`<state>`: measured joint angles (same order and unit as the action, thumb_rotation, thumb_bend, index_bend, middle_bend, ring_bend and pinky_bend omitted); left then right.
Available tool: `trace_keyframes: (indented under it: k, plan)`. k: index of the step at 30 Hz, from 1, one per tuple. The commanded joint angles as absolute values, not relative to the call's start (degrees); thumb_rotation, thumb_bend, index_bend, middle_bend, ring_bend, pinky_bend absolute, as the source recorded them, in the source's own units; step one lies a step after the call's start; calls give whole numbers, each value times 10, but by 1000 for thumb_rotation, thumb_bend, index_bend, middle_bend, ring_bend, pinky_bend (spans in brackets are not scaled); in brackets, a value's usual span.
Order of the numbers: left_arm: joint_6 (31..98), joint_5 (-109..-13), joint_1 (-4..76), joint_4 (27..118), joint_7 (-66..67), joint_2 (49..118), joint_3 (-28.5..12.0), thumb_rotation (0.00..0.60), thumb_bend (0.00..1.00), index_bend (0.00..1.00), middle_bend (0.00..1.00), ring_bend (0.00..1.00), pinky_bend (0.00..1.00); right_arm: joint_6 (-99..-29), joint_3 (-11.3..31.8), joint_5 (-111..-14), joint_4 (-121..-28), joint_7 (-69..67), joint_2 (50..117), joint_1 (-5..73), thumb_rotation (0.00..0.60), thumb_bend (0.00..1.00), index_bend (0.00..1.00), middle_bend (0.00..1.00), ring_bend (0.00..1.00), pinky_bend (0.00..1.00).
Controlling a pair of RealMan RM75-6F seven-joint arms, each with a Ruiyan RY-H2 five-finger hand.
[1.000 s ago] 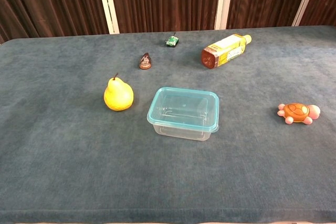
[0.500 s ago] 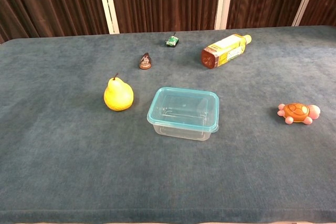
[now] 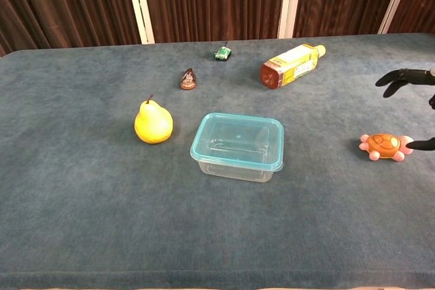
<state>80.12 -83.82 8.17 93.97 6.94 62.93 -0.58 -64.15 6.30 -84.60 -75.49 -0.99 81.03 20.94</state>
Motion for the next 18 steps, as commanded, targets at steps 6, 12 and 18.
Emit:
trace_keyframes:
  k: [6,12,18]
  plan:
    - [809,-833,78,940,69,631,-12,600,465,136,0,54,269,-645,56,-845,-715,-13,848,221,600,248,373,391,970,1000]
    - [806,-829,78,940,69,631,-14,600,466,136,0,54,271,-641,53,-838,-686,-8,866,225,600,248,416,413,971,1000]
    - [806,-829,78,940,71,632,-14,600,468,135,0,56,273,-634,57,-823,-651,2,889,231,600,248,425,414,971,1000]
